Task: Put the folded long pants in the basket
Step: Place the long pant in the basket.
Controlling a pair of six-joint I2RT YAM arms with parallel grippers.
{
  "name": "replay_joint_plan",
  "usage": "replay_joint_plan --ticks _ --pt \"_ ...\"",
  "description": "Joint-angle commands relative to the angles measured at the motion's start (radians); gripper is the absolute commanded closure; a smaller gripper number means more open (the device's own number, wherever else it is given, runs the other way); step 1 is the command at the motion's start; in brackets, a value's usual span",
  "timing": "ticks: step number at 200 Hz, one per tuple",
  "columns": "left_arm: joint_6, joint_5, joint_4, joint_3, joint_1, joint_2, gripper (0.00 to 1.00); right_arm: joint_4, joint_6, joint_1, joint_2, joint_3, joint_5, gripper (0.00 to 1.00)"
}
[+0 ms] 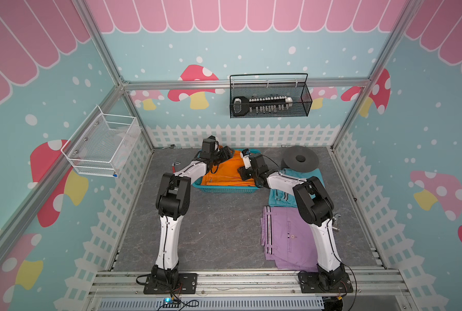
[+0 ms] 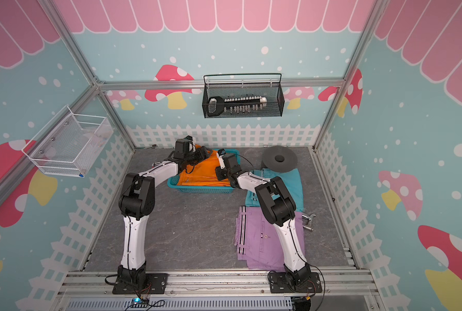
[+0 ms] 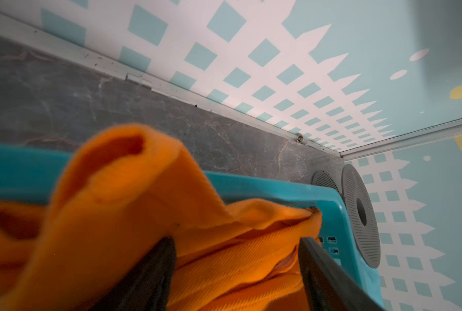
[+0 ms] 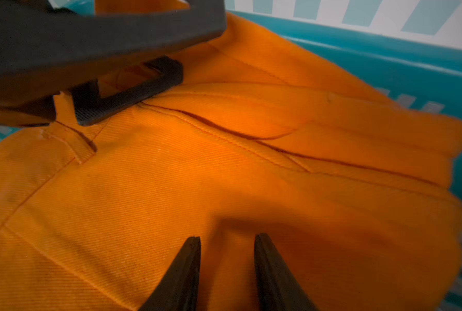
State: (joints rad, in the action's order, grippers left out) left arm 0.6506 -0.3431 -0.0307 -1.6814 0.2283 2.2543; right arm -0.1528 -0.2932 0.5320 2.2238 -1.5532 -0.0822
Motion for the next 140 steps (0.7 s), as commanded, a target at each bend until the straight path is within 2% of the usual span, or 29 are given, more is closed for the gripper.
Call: replay_joint_plan --ticks 1,49,96,116,140 --pt "0.040 0.101 0.073 0.105 -0.018 -0.052 0.23 0.021 -0.004 -0.007 -0.040 0.068 0.044 0.61" --pt "0.019 0.234 0.112 0.185 -0.014 -0.162 0.21 -0.019 -0.017 -0.006 -0.088 0.132 0.024 0.61" --pt "-0.024 0.270 0.295 -0.046 -0.020 0.039 0.22 -0.059 -0.005 0.006 -0.161 0.163 0.019 0.61" --pt "-0.004 0.275 0.313 -0.052 -0.020 0.078 0.22 -0.060 0.008 0.013 -0.202 0.159 0.028 0.60" --pt "0.003 0.312 0.318 -0.013 -0.009 0.056 0.22 -0.057 0.027 0.014 -0.202 0.122 0.050 0.60"
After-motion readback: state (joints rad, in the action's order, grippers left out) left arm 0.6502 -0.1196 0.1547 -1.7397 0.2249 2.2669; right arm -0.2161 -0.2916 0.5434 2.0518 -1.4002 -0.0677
